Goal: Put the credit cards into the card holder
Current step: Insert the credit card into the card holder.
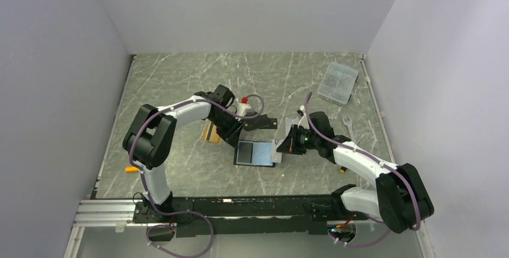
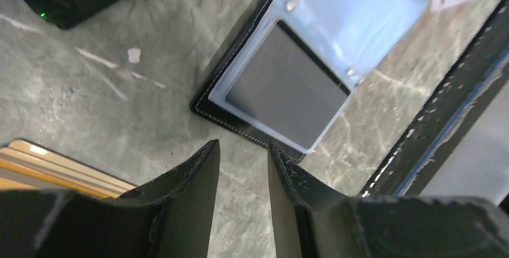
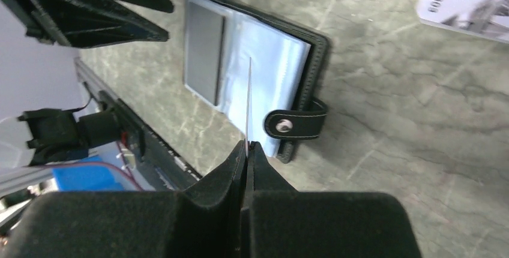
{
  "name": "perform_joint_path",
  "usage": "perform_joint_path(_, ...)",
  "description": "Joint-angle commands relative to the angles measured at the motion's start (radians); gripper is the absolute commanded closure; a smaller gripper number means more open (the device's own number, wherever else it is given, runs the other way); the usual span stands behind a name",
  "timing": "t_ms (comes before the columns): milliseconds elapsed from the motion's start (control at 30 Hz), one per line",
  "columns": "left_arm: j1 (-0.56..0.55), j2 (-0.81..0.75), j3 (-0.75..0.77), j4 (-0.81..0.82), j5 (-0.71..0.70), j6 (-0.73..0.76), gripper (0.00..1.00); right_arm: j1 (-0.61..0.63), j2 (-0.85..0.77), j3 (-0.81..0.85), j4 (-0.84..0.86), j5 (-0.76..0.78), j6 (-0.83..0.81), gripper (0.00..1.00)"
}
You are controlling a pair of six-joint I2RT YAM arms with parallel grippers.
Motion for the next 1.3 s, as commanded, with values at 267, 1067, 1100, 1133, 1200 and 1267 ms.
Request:
perform_joint_path(267,-0.043,-0.046,-0.044,0.035,-0.058,0.053,0.61,0.012,0.020,0.005,-0.012,0.095,-0.019,1.00)
perform_joint_path(1067,-0.065,-0.040,-0.068,0.054,-0.083,0.068,0.64,0.014,0.063,-0.049,0.112,0.087,0.036,1.00)
perform_joint_path(1100,-0.065,-0.040,-0.070,0.054,-0.083,0.069,0.64,0.013,0.060,-0.051,0.106,0.093,0.033,1.00)
perform_joint_path(1133,-0.066,-0.041,-0.071,0.053,-0.085,0.069,0.64,0.013,0.056,-0.051,0.096,0.100,0.029,1.00)
perform_joint_path(1200,-0.067,-0.044,-0.074,0.057,-0.086,0.069,0.65,0.013,0.039,-0.051,0.070,0.121,0.018,1.00)
perform_joint_path(1267,-0.070,-0.043,-0.077,0.059,-0.088,0.070,0.65,0.013,0.018,-0.053,0.059,0.136,0.011,1.00)
